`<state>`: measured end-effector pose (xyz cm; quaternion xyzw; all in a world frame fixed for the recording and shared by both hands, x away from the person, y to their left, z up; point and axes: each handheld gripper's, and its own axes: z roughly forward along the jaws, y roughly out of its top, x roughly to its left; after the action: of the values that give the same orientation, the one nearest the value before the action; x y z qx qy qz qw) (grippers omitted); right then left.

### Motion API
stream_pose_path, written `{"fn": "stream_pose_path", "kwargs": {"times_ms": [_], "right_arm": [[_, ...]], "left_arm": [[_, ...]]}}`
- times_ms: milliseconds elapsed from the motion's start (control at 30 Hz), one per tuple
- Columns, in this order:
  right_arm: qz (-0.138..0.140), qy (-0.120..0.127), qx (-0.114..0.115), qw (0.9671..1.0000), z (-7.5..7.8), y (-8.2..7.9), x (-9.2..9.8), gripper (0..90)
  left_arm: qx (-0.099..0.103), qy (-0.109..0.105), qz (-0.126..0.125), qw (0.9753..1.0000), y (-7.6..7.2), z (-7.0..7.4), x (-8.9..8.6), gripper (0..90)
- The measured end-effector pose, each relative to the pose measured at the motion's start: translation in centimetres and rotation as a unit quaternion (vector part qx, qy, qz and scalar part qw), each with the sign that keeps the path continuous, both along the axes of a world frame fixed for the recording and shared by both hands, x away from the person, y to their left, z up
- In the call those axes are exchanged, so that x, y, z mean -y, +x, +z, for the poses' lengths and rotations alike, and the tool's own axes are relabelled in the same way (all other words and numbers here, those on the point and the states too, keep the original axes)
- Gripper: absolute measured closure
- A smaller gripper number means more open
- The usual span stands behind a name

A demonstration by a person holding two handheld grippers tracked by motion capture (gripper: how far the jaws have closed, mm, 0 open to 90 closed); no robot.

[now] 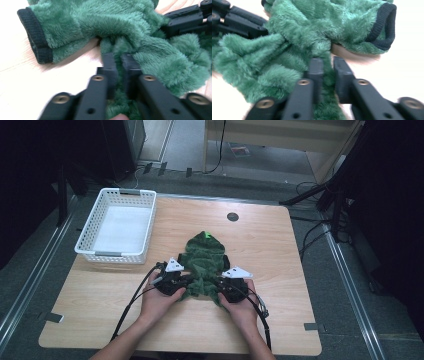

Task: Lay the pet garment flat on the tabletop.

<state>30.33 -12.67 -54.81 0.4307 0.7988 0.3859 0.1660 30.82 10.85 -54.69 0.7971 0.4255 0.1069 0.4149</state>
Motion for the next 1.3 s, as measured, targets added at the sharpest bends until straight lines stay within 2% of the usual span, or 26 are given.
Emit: {"fn": "stream_pose_path", "kwargs": {"times_ms": [33,67,133,200,333,533,600,667,733,833,933,1000,1100,1200,1300], "right_arm": [[0.005,0.01,0.0,0.9999,0.0,0.0,0.1,65.2],[0.007,0.019,0.0,0.9998,0.1,-0.1,0.3,60.7],[0.005,0.024,0.009,0.9997,0.4,-0.4,0.6,53.5],[-0.014,0.009,0.022,0.9996,0.9,-0.9,1.0,47.3],[-0.022,0.022,0.027,0.9991,1.5,-1.9,2.6,44.5],[-0.036,0.031,0.023,0.9986,1.2,-3.0,4.9,41.5],[-0.043,0.037,0.021,0.9982,1.2,-3.3,5.7,39.3],[-0.052,0.039,0.03,0.9974,1.3,-3.6,6.6,36.2],[-0.063,0.039,0.034,0.9967,1.3,-3.8,7.4,29.6],[-0.078,0.044,0.026,0.9957,1.1,-3.9,8.7,18.2],[-0.091,0.039,0.022,0.9949,0.9,-3.9,9.7,10.7],[-0.097,0.026,0.021,0.9947,0.8,-4.2,10.3,3.5],[-0.098,0.028,0.013,0.9947,0.4,-4.5,11.7,0.0],[-0.109,0.028,0.013,0.9935,0.2,-4.9,13.0,0.0],[-0.123,0.037,0.018,0.9915,0.3,-5.2,14.3,0.0]], "left_arm": [[0.007,-0.012,0.005,0.9999,-0.2,0.1,-0.4,59.0],[0.009,-0.024,0.009,0.9996,-0.3,0.2,-0.7,52.5],[0.007,-0.033,0.032,0.9989,-0.8,0.4,-1.8,50.0],[0.006,-0.052,0.04,0.9978,-1.4,0.6,-3.2,49.9],[-0.001,-0.049,0.02,0.9986,-3.1,0.2,-5.2,49.9],[0.016,-0.029,0.015,0.9993,-4.6,-0.1,-6.4,50.9],[0.024,-0.038,0.014,0.9989,-4.9,0.0,-7.1,50.0],[0.029,-0.047,0.018,0.9983,-5.1,0.1,-7.8,47.6],[0.031,-0.058,0.027,0.9974,-5.4,-0.1,-9.1,43.6],[0.032,-0.076,0.046,0.9955,-5.7,0.0,-11.0,38.3],[0.043,-0.077,0.063,0.9941,-6.3,0.2,-12.7,34.8],[0.049,-0.076,0.075,0.9931,-6.7,0.2,-14.1,30.4],[0.061,-0.085,0.088,0.9906,-7.4,0.2,-15.8,25.6],[0.081,-0.072,0.104,0.9886,-8.1,0.4,-17.2,20.3],[0.088,-0.065,0.113,0.9876,-8.6,0.3,-18.7,12.6]]}}
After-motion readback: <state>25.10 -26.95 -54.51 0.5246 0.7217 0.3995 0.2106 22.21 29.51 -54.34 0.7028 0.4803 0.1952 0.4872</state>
